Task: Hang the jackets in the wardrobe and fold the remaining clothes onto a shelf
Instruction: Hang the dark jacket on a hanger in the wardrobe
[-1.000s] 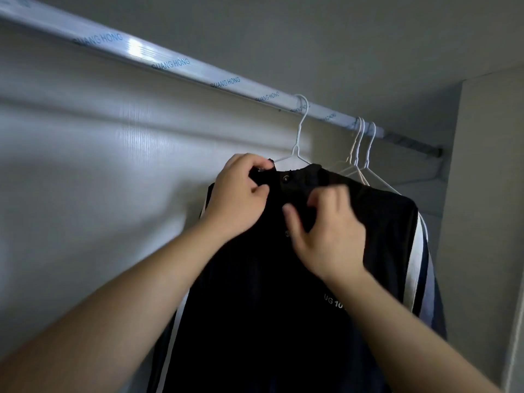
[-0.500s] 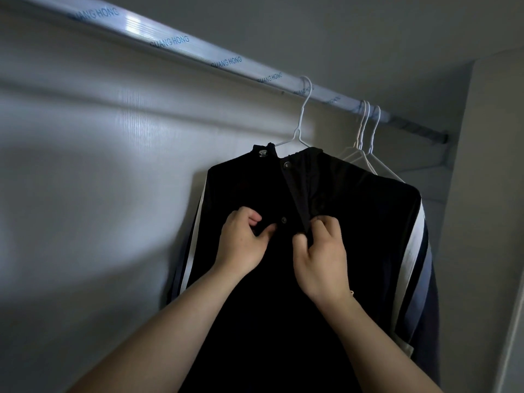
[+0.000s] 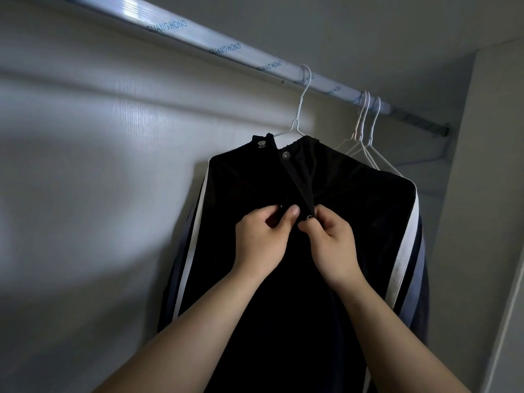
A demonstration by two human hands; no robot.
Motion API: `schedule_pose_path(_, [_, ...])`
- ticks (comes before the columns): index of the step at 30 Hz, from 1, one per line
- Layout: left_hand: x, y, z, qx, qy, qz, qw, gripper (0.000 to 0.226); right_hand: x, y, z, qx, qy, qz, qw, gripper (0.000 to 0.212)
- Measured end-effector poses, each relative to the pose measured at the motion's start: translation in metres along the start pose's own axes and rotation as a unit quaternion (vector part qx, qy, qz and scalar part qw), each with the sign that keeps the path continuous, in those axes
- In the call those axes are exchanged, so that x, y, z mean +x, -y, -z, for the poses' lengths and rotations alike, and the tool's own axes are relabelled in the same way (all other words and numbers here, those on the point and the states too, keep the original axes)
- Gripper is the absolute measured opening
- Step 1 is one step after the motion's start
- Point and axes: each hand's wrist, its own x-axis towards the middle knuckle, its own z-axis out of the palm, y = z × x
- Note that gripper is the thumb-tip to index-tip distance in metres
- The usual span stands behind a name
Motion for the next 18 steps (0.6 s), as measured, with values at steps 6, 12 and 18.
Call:
schedule_pose_path(6, [0.003, -0.012, -0.009, -0.202, 0.011, 0.132, 0.970, 0.011, 0.003, 0.000, -0.003, -0.024, 0.003, -0.006, 1.000, 0.023])
schedule_pose_path(12, [0.008, -0.013, 0.001, -0.230, 0.028, 0.185, 0.955, 0.020, -0.002, -0.007, -0.001, -0.084, -0.024, 0.000, 0.996, 0.023])
schedule_pose_path(18, [0.003, -0.001, 0.012, -0.218, -0.003, 0.141, 0.966, 0.035, -0.016, -0.008, -0.007, -0.136, -0.083, 0.062, 0.985, 0.013])
